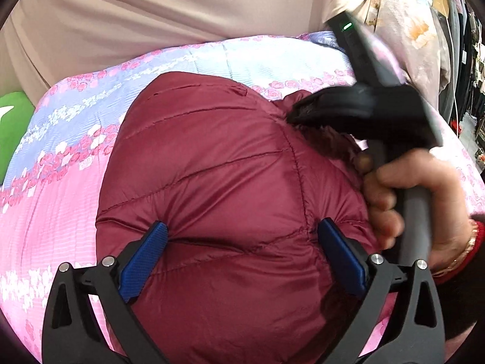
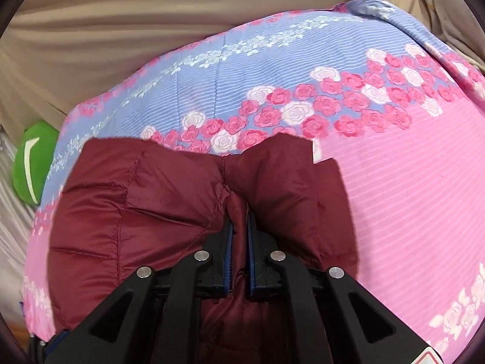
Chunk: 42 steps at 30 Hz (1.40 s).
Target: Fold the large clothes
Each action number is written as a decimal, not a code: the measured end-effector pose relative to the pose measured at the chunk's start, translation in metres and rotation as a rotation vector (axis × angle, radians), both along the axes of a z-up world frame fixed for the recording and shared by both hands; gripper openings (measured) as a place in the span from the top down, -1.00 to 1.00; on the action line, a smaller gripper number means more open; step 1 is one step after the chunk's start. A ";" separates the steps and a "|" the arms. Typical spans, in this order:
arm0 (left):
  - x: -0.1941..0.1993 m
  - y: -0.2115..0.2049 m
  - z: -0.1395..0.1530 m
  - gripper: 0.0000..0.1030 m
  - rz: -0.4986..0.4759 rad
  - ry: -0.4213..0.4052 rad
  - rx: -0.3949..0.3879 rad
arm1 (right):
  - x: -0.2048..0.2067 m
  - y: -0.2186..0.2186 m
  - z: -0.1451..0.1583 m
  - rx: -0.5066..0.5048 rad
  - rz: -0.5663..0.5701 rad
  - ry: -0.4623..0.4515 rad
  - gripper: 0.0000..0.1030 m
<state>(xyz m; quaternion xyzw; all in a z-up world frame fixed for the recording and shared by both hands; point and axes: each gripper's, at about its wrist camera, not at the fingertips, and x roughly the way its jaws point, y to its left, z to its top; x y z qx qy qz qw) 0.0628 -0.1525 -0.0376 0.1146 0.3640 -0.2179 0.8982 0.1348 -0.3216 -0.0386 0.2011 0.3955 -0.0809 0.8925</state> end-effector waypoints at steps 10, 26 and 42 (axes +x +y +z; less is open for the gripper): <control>0.006 0.004 0.000 -0.90 0.002 0.014 -0.011 | -0.142 0.045 0.062 -0.100 0.054 -0.123 0.71; -0.017 0.123 -0.007 -0.87 0.104 0.194 -0.121 | -0.191 0.033 -0.026 -0.074 -0.032 0.085 0.98; -0.041 0.128 -0.014 -0.20 -0.015 0.189 -0.062 | -0.172 0.046 0.018 0.054 0.053 -0.140 0.96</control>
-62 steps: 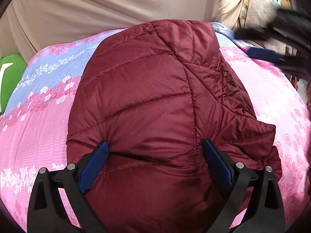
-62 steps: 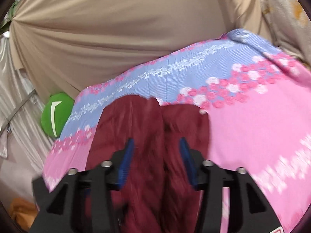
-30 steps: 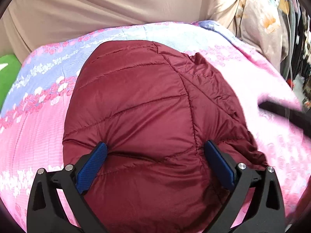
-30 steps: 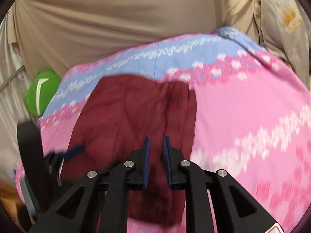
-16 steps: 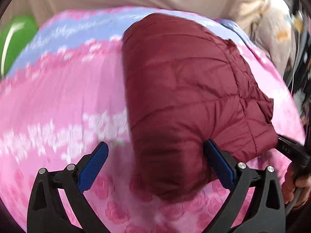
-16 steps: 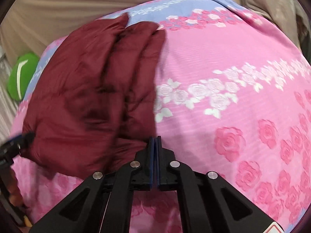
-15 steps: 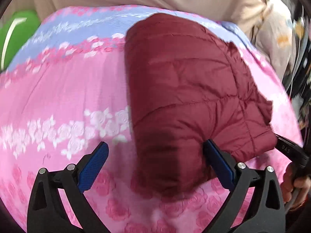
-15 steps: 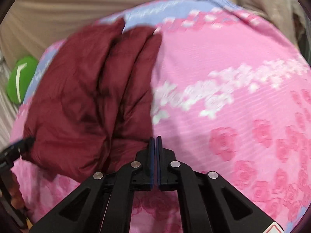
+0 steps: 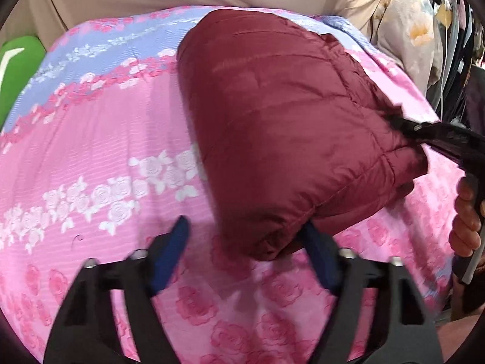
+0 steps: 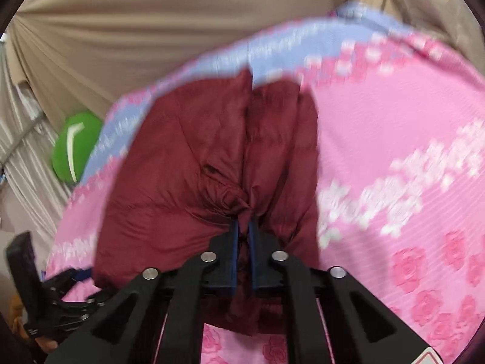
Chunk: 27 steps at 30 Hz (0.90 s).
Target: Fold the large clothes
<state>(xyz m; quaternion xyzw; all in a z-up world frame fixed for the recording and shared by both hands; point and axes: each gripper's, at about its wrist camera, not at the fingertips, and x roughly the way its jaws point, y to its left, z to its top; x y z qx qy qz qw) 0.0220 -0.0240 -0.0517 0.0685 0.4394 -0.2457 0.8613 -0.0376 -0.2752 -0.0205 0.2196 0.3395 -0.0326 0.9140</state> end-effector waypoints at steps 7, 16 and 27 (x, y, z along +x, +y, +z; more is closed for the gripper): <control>0.016 -0.008 -0.022 -0.09 0.001 0.081 0.004 | -0.007 -0.018 -0.049 -0.039 -0.077 0.167 1.00; -0.008 0.019 0.044 -0.10 -0.050 -0.041 -0.011 | -0.016 -0.035 -0.004 -0.055 -0.137 0.117 0.87; 0.002 -0.017 0.106 -0.14 -0.151 -0.195 -0.089 | 0.082 0.010 0.083 -0.215 -0.004 -0.073 0.87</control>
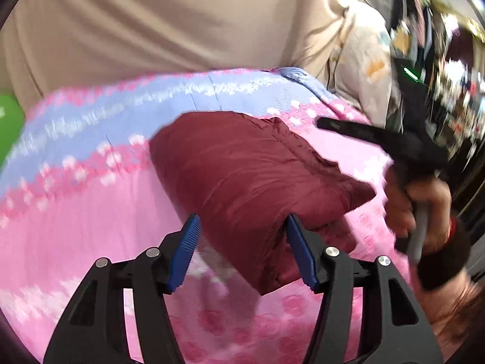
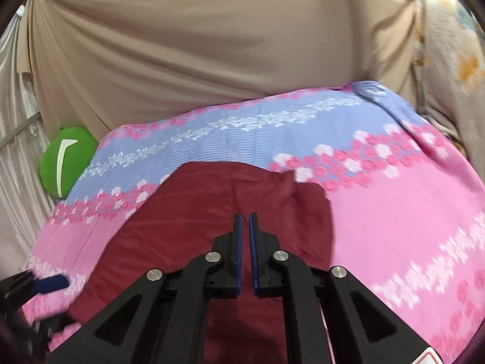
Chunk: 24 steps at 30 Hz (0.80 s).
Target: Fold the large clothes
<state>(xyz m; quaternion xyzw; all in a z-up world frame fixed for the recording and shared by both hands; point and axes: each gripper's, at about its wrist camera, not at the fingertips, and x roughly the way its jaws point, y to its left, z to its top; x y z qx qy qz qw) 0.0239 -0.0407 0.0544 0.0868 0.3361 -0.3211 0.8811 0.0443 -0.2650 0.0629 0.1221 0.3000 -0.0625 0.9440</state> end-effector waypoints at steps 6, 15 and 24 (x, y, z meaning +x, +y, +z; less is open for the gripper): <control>0.022 0.055 -0.043 -0.15 0.232 0.126 0.162 | 0.034 -0.001 -0.016 -0.005 -0.002 0.067 0.87; 0.060 0.026 0.000 -0.31 0.192 0.064 -0.096 | 0.073 0.006 -0.020 -0.041 -0.013 0.073 0.87; 0.089 -0.063 -0.066 -0.53 0.167 0.054 0.048 | 0.068 -0.056 -0.095 -0.014 -0.235 0.245 0.97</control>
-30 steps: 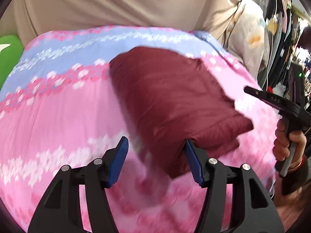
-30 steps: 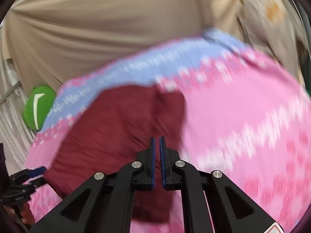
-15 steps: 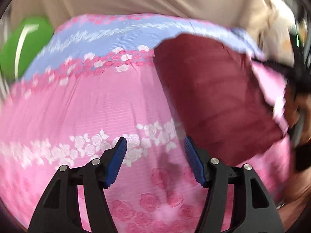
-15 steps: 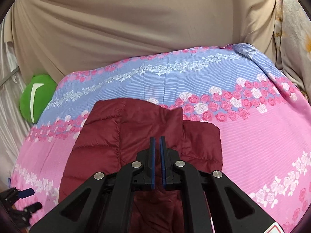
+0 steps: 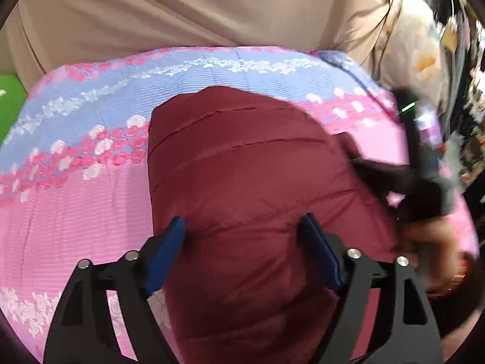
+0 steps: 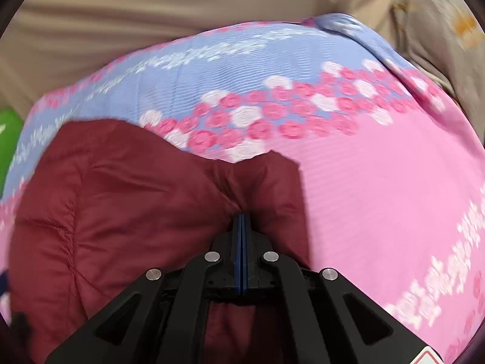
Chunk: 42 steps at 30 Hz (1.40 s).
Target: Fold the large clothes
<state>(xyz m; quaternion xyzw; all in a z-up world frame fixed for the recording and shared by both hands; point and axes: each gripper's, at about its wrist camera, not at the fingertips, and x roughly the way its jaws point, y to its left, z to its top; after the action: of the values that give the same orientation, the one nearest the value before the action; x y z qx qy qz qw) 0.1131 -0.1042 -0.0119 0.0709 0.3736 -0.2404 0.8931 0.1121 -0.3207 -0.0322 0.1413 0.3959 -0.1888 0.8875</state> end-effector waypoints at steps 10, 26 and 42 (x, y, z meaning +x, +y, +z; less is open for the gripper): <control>-0.004 -0.005 -0.008 -0.61 0.005 -0.016 0.024 | -0.062 0.046 0.006 0.060 0.131 -0.041 1.00; -0.013 0.026 -0.005 -0.78 0.065 0.045 0.001 | -0.120 0.052 0.019 0.159 0.128 -0.059 0.62; -0.008 0.049 -0.016 -0.90 0.073 0.208 -0.110 | -0.126 0.025 -0.021 0.427 0.143 -0.016 -0.25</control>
<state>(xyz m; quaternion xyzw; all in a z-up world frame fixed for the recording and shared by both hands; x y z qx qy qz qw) 0.1047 -0.0555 -0.0274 -0.0172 0.4531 -0.2337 0.8601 -0.0140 -0.2958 -0.0529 0.2990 0.4287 -0.0362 0.8517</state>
